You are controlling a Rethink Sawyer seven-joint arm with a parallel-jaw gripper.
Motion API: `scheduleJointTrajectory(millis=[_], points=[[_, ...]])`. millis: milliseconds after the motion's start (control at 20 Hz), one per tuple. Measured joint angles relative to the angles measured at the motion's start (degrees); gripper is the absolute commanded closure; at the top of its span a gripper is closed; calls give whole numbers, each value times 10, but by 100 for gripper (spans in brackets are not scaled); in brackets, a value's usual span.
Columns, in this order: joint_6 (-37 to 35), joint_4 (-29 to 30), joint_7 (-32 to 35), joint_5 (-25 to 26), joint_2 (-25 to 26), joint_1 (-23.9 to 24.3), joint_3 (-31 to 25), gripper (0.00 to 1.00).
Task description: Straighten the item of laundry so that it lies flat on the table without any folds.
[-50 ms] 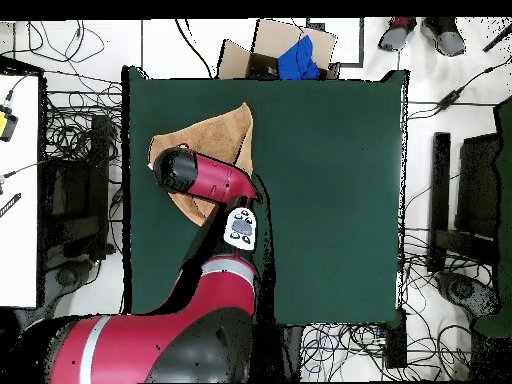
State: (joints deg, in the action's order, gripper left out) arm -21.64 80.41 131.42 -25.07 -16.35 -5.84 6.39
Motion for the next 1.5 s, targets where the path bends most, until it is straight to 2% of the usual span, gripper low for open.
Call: scheduleJointTrajectory(millis=[800, 1500], points=[[8, 42, 0, 0, -17, 4, 15, 0], [51, 58, 0, 12, -15, 41, 17, 0]])
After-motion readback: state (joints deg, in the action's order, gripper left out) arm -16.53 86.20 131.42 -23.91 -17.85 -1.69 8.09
